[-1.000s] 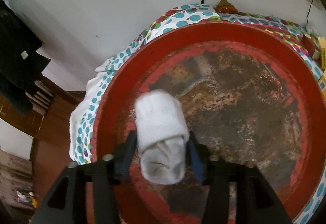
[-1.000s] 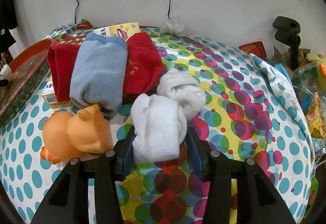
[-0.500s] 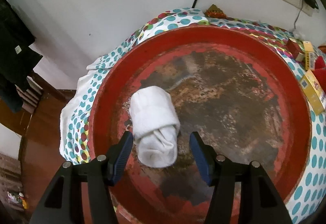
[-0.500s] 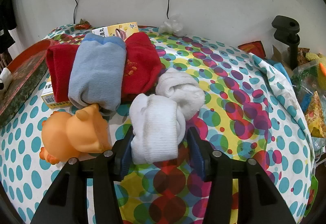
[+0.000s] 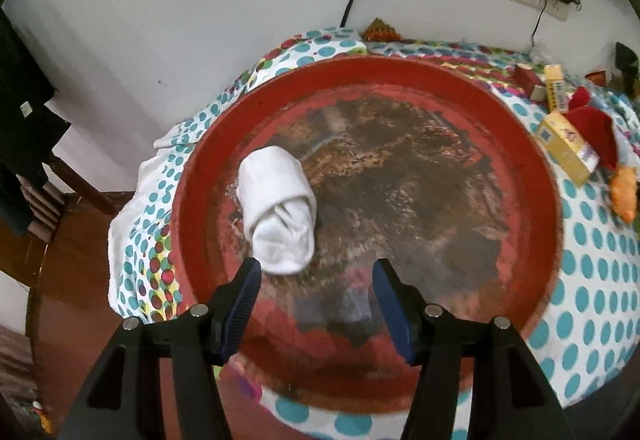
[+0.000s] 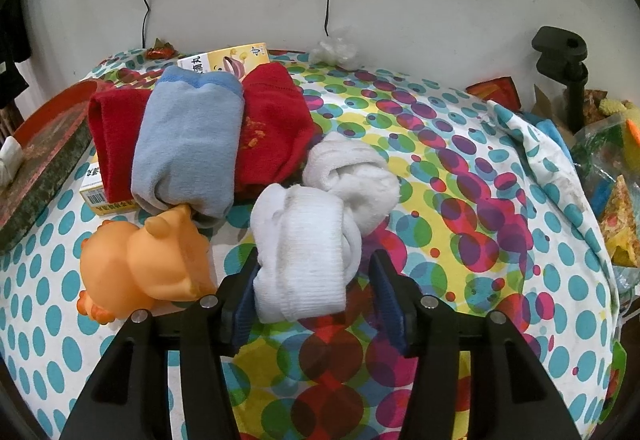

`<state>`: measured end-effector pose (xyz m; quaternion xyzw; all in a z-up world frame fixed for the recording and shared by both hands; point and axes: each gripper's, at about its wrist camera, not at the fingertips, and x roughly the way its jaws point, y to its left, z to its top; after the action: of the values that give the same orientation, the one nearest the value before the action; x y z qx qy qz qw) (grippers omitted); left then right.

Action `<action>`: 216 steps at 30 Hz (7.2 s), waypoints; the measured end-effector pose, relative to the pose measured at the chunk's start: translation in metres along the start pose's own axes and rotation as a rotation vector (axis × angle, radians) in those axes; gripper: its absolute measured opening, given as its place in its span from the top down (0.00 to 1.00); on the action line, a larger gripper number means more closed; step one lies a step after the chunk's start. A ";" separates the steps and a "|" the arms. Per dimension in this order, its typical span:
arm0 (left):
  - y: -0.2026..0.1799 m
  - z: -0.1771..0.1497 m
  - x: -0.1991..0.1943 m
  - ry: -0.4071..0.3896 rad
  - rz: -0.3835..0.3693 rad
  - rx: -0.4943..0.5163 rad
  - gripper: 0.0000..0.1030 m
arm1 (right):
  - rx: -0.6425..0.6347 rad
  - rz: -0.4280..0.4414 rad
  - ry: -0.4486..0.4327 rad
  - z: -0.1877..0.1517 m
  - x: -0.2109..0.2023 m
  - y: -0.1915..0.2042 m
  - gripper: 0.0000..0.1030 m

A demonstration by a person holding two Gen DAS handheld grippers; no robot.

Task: Organize objects
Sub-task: 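Lift the left gripper away from the tray while the right gripper grasps a white sock, then carry the white sock onto the red tray and open the right gripper, then move the right gripper back to the socks and grasp another white sock, then grasp the orange rubber toy with the left gripper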

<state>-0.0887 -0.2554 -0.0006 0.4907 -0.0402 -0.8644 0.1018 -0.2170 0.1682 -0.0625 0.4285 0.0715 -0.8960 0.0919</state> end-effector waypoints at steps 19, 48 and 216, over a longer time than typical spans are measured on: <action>-0.020 -0.079 -0.056 -0.141 0.034 -0.101 0.42 | -0.006 -0.001 -0.003 -0.001 0.000 0.003 0.52; 0.021 -0.104 -0.044 -0.081 -0.009 -0.314 0.42 | 0.127 0.017 -0.113 0.010 -0.071 0.037 0.64; -0.354 0.046 0.014 0.095 -0.387 0.490 0.46 | 0.194 0.010 -0.001 0.017 0.025 -0.030 0.45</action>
<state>-0.1833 0.0857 -0.0481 0.5388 -0.1485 -0.8085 -0.1841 -0.2521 0.1916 -0.0701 0.4351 -0.0179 -0.8986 0.0543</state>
